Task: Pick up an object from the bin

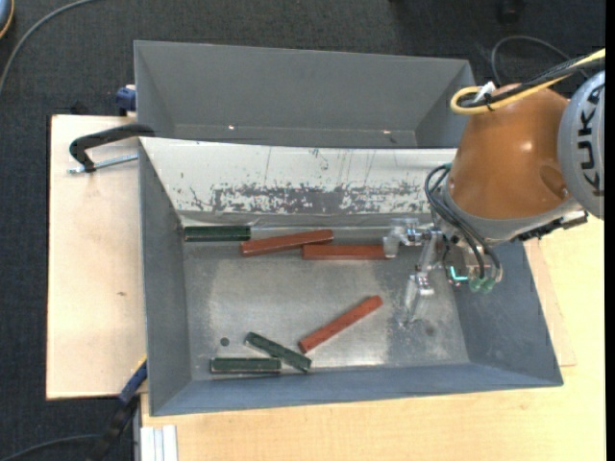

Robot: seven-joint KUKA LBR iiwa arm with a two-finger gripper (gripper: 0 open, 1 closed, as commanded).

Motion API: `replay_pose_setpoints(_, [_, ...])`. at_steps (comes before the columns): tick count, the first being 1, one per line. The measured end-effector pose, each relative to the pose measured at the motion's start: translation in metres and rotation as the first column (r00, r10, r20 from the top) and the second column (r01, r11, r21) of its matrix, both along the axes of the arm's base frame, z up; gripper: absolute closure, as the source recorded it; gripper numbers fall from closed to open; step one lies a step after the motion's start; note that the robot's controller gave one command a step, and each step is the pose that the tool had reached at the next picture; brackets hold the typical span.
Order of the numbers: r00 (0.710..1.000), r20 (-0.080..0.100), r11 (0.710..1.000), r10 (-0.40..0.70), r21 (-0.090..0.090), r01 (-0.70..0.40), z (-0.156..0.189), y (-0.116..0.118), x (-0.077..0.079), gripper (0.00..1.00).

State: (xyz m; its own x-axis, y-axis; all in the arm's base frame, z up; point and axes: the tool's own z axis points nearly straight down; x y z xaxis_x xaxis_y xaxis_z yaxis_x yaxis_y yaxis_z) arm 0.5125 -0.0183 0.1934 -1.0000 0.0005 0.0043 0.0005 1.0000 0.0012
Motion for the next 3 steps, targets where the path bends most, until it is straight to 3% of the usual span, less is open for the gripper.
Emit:
replay_pose_setpoints(1, [0.896, 0.002, 0.896, 0.444, 0.001, -0.444, -0.125, 0.013, 0.009, 0.00])
replay_pose_setpoints(2, [0.896, 0.006, 0.896, 0.443, -0.001, -0.443, -0.123, 0.012, 0.010, 1.00])
replay_pose_setpoints(3, [0.858, 0.017, 0.858, 0.514, -0.007, -0.514, 0.049, 0.038, 0.006, 1.00])
